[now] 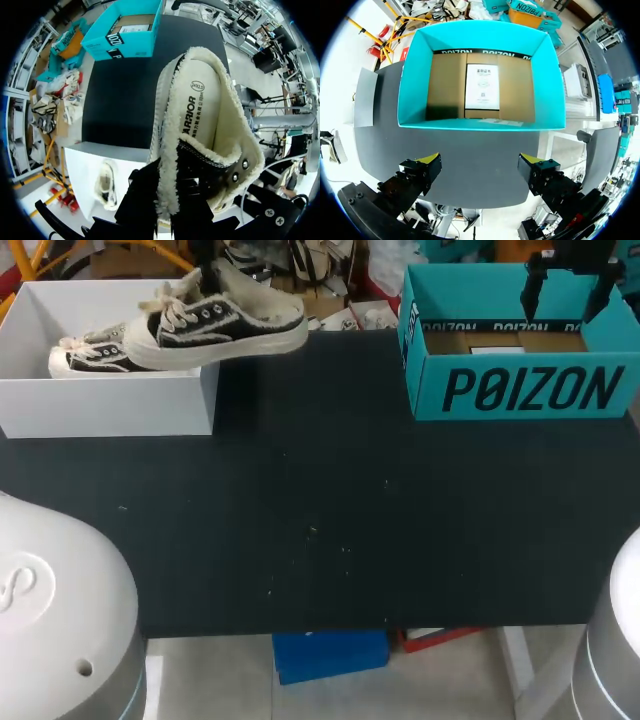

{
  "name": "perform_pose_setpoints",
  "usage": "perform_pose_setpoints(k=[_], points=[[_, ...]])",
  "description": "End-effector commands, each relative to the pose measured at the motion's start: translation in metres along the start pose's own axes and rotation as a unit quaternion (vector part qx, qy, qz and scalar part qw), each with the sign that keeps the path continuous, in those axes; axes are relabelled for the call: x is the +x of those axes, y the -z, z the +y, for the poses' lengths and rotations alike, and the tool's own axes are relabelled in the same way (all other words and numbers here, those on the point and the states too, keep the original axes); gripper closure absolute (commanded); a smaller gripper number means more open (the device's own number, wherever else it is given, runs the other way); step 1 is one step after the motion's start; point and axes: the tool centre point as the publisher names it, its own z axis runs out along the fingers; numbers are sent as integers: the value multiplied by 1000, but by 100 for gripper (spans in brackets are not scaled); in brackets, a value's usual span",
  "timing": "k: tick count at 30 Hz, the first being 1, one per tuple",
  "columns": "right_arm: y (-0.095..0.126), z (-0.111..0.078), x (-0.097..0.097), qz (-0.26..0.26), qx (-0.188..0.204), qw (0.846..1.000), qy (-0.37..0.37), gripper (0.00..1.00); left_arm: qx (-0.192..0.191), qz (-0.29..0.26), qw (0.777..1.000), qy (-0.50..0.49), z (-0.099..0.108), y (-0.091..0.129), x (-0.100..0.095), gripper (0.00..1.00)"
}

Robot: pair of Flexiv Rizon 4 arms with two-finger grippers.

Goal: Take the shoe out of the shoebox, open the shoe tongue, remove and reinsert the insole, then place the shoe into the shoebox

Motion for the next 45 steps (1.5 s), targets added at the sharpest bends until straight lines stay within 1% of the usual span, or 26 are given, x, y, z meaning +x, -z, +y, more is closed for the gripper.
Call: perform_pose_setpoints(k=[1,3,5,10,11,12,13,14,20,22,23,24,29,34,39,45], points=[[0,0,0,0,0,1000,0,0,10,-25,1000,7,-16,-30,38,100],[0,0,0,0,0,1000,0,0,9,-22,1000,-2,-25,-43,52,100],[0,0,0,0,0,1000,0,0,3,-15,1000,-4,-33,-55,62,100],[0,0,0,0,0,1000,0,0,-10,-4,1000,-25,-47,-86,80,100],[0,0,0,0,0,1000,0,0,-12,3,1000,-28,-48,-92,83,100],[0,0,0,0,0,1000,0,0,-24,-13,999,-34,-50,-100,85,100],[0,0,0,0,0,1000,0,0,-27,-11,999,-39,-51,-107,87,100],[0,0,0,0,0,1000,0,0,-27,0,999,-39,-52,-113,88,100],[0,0,0,0,0,1000,0,0,-36,10,997,-62,-56,-156,95,100],[0,0,0,0,0,1000,0,0,-41,15,997,-57,-57,-173,95,100],[0,0,0,0,0,1000,0,0,-40,16,997,-56,-58,-178,94,100],[0,0,0,0,0,1000,0,0,-41,18,998,-54,-58,-188,94,100],[0,0,0,0,0,1000,0,0,-37,14,997,-67,-64,-213,94,100],[0,0,0,0,0,1000,0,0,-30,18,995,-98,-72,-228,88,100],[0,0,0,0,0,1000,0,0,-39,16,994,-102,-79,-245,76,100],[0,0,0,0,0,1000,0,0,-45,23,994,-101,-83,-258,72,100]])
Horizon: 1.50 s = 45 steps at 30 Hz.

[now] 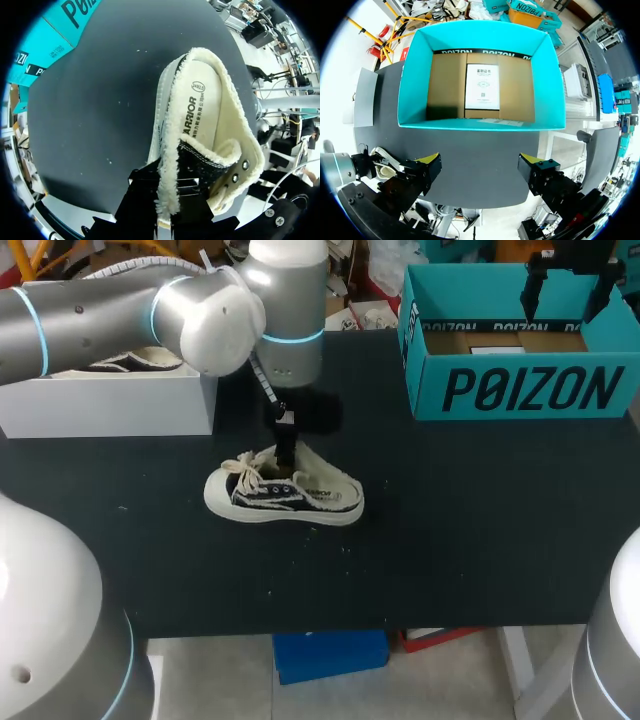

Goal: Take the shoe out of the shoebox, open the shoe tongue, remove and reinsert the insole, then place the shoe into the shoebox

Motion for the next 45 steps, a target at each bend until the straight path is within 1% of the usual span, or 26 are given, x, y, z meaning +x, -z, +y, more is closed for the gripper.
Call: perform_pose_setpoints(k=[1,2,3,4,7,10,14,15,19,23,25,27,29,43,45], points=[[0,0,0,0,0,1000,0,0,-5,10,1000,5,-8,-8,-10,100],[0,0,0,0,0,1000,0,0,-5,11,1000,7,-9,-9,-11,74],[0,0,0,0,0,1000,0,0,-7,10,1000,9,-9,-9,-11,39],[0,0,0,0,0,1000,0,0,-8,10,1000,9,-9,-9,-11,0],[0,0,0,0,0,1000,0,0,-7,8,1000,13,-7,-4,-13,0],[0,0,0,0,0,1000,0,0,12,6,1000,23,-2,14,-14,0],[0,0,0,0,0,1000,0,0,56,19,998,37,5,45,-12,0],[0,0,0,0,0,1000,0,0,72,15,997,33,7,58,-9,0],[0,0,0,0,0,1000,0,0,128,22,991,32,17,92,1,0],[0,0,0,0,0,1000,0,0,177,24,983,33,31,116,11,0],[0,0,0,0,0,1000,0,0,207,30,977,32,42,128,17,0],[0,0,0,0,0,1000,0,0,227,31,973,26,52,137,24,0],[0,0,0,0,0,1000,0,0,235,27,971,15,62,143,32,0],[0,0,0,0,0,1000,0,0,235,27,971,15,62,143,32,0],[0,0,0,0,0,1000,0,0,262,9,965,-6,74,150,33,0]])
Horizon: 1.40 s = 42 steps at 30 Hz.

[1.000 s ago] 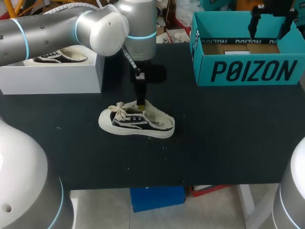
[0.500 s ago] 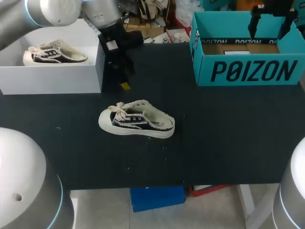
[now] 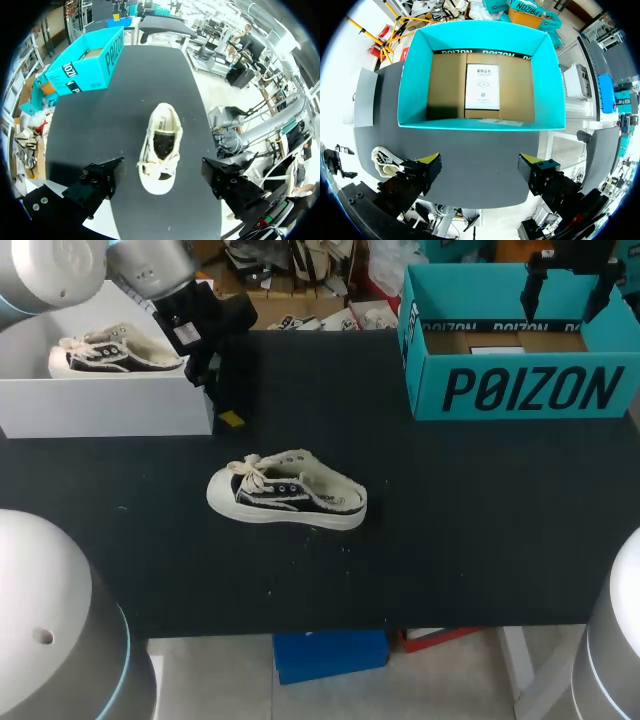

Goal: Take the shoe out of the shoebox, open the shoe tongue, remove and reinsert the insole, then place the shoe into the shoebox

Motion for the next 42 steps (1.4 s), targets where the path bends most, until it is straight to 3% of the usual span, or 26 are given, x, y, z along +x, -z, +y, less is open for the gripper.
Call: perform_pose_setpoints(k=[1,9,19,40,42], points=[[0,0,0,0,0,1000,0,0,48,-5,998,-39,14,14,4,0],[0,0,0,0,0,1000,0,0,91,-1,994,-60,66,18,29,0],[0,0,0,0,0,1000,0,0,129,-13,990,-54,102,18,49,0],[0,0,0,0,0,1000,0,0,134,-26,989,-55,107,18,50,0],[1,-3,5,-27,3,997,69,0,134,-26,989,-55,107,18,50,0]])
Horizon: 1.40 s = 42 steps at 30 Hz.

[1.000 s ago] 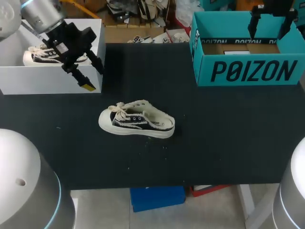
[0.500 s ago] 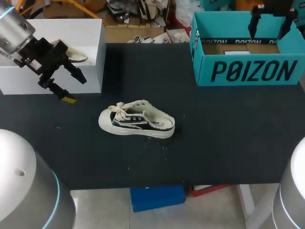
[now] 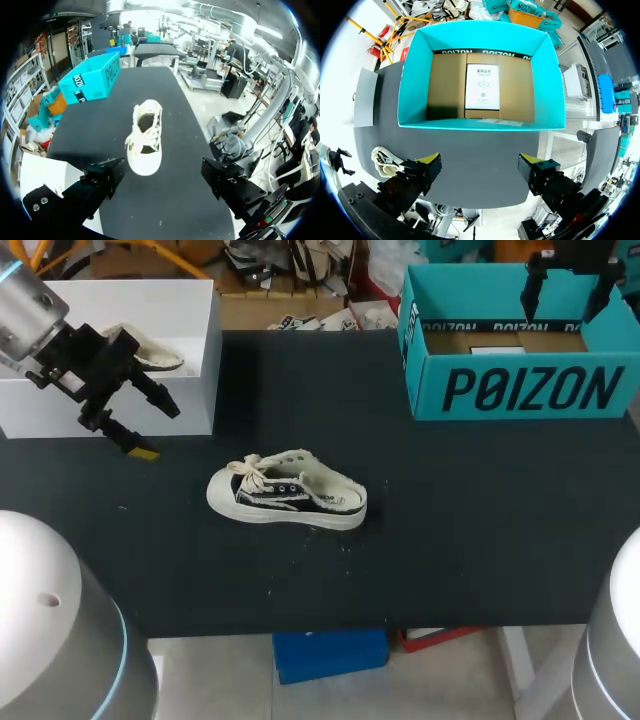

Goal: Take the shoe out of the shoebox, open the shoe tongue, remove and reinsert the insole, then place the shoe into the shoebox

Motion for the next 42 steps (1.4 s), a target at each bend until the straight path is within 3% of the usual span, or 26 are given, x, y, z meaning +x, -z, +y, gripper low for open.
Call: perform_pose_setpoints(k=[1,6,7,9,42], points=[[0,-7,9,-32,0,994,100,0,0,-1,1000,-1,1,-1,0,0],[-1,-51,37,-50,-36,964,260,0,0,-1,1000,-1,1,-1,0,0],[1,-62,42,-51,-51,952,296,0,0,-1,1000,-1,1,-1,0,0],[9,-89,52,-46,-86,909,405,0,0,-1,1000,-1,1,-1,0,0],[9,-89,52,-46,-86,909,405,0,0,-1,1000,-1,1,-1,0,0]])
